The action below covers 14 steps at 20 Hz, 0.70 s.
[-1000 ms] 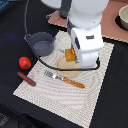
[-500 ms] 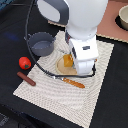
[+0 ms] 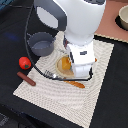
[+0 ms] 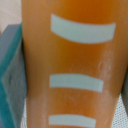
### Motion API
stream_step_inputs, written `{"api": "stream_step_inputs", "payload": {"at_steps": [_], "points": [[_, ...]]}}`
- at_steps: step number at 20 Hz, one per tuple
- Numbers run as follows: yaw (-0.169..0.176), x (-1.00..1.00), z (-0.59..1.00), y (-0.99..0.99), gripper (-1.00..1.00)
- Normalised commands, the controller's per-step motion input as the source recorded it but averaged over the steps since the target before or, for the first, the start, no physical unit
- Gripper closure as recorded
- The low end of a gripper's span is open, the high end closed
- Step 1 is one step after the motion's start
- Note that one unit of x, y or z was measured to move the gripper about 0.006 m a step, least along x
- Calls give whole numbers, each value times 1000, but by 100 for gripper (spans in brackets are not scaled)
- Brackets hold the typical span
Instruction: Interact with the objects in diverse but meaningful ways.
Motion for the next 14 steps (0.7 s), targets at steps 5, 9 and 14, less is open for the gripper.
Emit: {"api": "stream_step_inputs", "payload": {"at_steps": [5, 9, 14], "points": [[36, -513, -170, 266, -100], [41, -466, -61, 269, -100], [15, -53, 817, 369, -100]]}}
